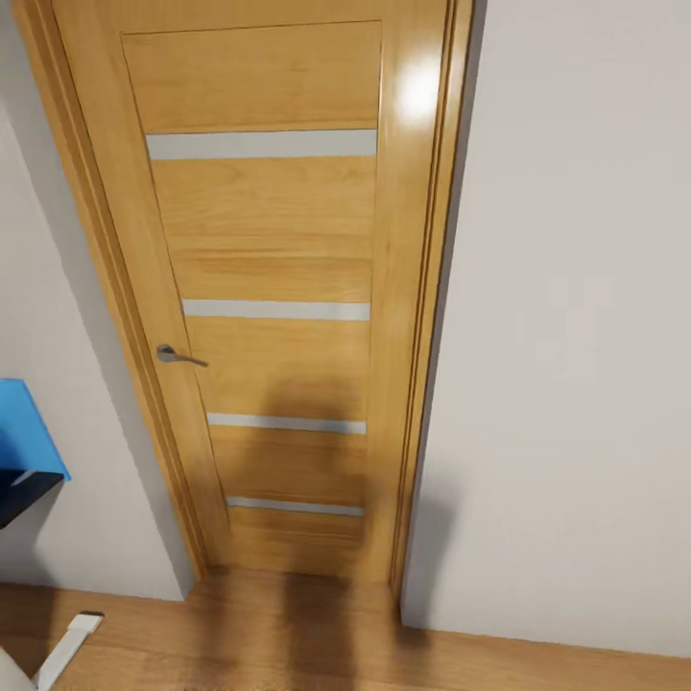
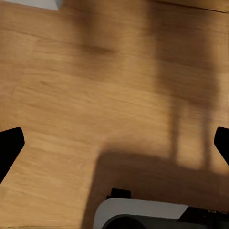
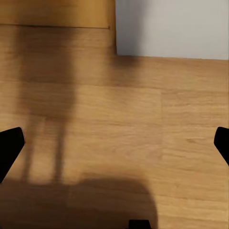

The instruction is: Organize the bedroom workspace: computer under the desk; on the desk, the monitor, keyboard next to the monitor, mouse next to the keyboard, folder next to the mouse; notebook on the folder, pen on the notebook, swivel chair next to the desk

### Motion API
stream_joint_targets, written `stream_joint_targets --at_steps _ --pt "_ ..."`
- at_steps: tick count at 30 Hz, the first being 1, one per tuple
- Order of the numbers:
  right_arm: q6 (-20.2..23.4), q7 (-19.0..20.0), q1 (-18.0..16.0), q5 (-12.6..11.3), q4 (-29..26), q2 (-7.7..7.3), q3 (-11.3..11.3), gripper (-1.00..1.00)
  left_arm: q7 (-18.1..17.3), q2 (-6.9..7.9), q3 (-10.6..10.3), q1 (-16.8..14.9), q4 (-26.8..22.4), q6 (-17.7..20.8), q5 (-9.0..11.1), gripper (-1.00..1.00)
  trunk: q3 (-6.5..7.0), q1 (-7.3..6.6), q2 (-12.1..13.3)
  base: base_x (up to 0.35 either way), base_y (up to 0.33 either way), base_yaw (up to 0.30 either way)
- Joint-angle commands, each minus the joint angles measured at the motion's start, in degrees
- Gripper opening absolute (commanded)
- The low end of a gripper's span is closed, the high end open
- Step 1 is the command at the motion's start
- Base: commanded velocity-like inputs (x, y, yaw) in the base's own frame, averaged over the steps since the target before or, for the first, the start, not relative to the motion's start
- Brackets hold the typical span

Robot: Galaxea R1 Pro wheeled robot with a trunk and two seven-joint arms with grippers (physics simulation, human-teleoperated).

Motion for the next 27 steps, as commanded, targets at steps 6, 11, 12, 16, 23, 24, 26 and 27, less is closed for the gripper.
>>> stream_joint_targets --at_steps 6,11,12,16,23,24,26,27 --pt "-0.07 0.01 0.04 0.05 -0.11 0.01 -0.07 1.00 0.04 0.01 -0.06 -0.01 0.14 -0.46 0.94 1.00 -0.05 0.01 -0.04 0.000 -0.001 0.278" --pt "-0.01 0.00 0.04 0.06 -0.04 0.01 -0.09 1.00 0.04 -0.06 -0.07 -0.04 0.16 0.29 0.99 1.00 -0.05 0.01 -0.04 0.000 0.000 0.278" --pt "0.00 0.00 0.04 0.06 -0.03 0.01 -0.10 1.00 0.04 -0.07 -0.07 -0.02 0.16 0.78 1.00 1.00 -0.05 0.01 -0.04 -0.021 -0.020 0.278" --pt "0.01 -0.01 0.04 0.06 -0.03 0.01 -0.11 1.00 0.05 -0.08 -0.07 0.00 0.16 1.92 1.00 1.00 -0.05 0.01 -0.04 -0.211 -0.213 0.278" --pt "0.01 -0.13 0.04 0.06 -0.03 0.01 -0.08 1.00 0.04 -0.08 -0.07 -0.03 0.16 1.97 1.00 1.00 -0.05 0.01 -0.04 -0.040 -0.046 0.278" --pt "0.01 -0.15 0.04 0.06 -0.03 0.01 -0.09 1.00 0.04 -0.08 -0.07 0.00 0.16 1.97 1.00 1.00 -0.05 0.01 -0.04 -0.003 -0.003 0.278" --pt "0.01 -0.15 0.04 0.06 -0.03 0.01 -0.08 1.00 0.04 -0.08 -0.07 -0.02 0.16 1.97 1.00 1.00 -0.05 0.01 -0.04 -0.001 -0.002 0.278" --pt "0.01 -0.15 0.04 0.06 -0.03 0.04 -0.10 1.00 0.04 -0.08 -0.07 -0.03 0.16 1.97 1.00 1.00 -0.05 0.01 -0.04 -0.001 -0.001 0.278"
